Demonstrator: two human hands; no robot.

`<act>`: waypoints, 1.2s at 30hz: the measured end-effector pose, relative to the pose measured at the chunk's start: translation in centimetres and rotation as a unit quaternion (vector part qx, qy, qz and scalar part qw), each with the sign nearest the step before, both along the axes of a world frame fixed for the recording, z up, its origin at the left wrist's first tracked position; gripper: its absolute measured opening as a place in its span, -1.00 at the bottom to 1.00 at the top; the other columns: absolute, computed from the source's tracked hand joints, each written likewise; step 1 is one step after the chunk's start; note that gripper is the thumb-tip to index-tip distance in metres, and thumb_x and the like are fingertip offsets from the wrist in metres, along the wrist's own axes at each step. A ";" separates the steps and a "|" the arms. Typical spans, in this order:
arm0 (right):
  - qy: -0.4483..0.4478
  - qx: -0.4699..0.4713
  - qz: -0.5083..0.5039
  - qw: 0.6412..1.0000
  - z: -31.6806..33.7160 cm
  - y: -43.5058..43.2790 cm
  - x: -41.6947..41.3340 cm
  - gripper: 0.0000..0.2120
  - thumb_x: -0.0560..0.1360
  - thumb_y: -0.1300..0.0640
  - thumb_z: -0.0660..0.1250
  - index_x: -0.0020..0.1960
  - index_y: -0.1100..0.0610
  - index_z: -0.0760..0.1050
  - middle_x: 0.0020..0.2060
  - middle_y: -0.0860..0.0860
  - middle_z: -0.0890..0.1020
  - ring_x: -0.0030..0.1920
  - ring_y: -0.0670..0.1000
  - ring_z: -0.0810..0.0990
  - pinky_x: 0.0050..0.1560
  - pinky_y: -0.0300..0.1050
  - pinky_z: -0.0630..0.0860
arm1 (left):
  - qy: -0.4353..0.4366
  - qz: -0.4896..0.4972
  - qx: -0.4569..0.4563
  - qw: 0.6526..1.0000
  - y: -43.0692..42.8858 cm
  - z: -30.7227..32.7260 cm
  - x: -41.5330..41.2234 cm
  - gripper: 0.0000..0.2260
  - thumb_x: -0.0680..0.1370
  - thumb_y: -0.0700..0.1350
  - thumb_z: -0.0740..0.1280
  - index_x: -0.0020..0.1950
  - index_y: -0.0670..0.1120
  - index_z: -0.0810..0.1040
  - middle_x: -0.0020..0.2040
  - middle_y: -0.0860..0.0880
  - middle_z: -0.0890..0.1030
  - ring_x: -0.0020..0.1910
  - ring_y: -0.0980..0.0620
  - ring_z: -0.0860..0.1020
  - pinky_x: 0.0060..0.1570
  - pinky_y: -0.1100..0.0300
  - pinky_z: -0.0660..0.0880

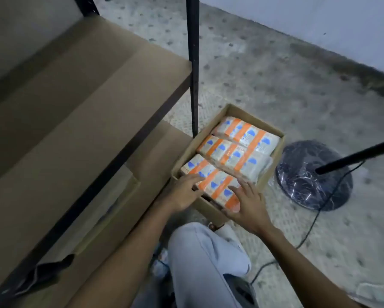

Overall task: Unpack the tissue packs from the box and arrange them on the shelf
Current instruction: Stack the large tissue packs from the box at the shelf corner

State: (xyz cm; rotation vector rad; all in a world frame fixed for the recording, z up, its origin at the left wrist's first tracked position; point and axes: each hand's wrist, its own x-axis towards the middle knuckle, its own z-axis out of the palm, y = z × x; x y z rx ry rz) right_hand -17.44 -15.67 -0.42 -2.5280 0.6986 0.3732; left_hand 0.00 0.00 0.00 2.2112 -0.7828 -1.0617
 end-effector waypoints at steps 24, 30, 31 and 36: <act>-0.306 -0.007 -0.077 0.949 -7.6 -2.8 -1.0 -0.54 0.25 -0.28 0.40 0.07 -0.07 0.61 0.15 -0.03 0.48 0.20 0.07 0.37 0.22 -0.16 0.28 | -0.242 -0.142 -0.100 0.955 -2.3 -11.3 -2.7 -0.27 0.42 0.33 0.33 0.52 0.23 0.14 0.56 0.14 0.13 0.55 0.13 0.00 0.51 0.07 -0.10; -0.306 0.053 -0.112 0.944 -6.0 -4.1 -1.4 -0.56 0.22 -0.29 0.39 0.01 -0.11 0.63 0.09 -0.06 0.53 0.19 -0.01 0.41 0.18 -0.39 0.24 | -0.239 -0.096 -0.203 0.945 -3.3 -10.7 -3.7 -0.34 0.41 0.23 0.42 0.45 0.11 0.33 0.46 0.17 0.32 0.45 0.23 0.17 0.48 0.12 0.07; -0.311 0.058 -0.115 0.942 -5.5 -4.3 -1.5 -0.57 0.21 -0.29 0.38 -0.01 -0.11 0.63 0.09 -0.07 0.53 0.18 -0.01 0.42 0.16 -0.45 0.22 | -0.237 -0.085 -0.217 0.943 -3.5 -10.4 -3.9 -0.36 0.41 0.22 0.43 0.44 0.11 0.35 0.44 0.17 0.36 0.42 0.27 0.20 0.46 0.12 0.11; -0.350 0.054 -0.111 0.929 -2.5 -4.8 -1.9 -0.61 0.24 -0.27 0.37 0.01 -0.15 0.60 0.11 -0.10 0.54 0.18 -0.03 0.43 0.17 -0.16 0.35 | -0.257 -0.049 -0.274 0.926 -4.6 -8.5 -4.3 -0.42 0.42 0.19 0.43 0.39 0.07 0.43 0.36 0.11 0.46 0.35 0.16 0.34 0.36 0.04 0.24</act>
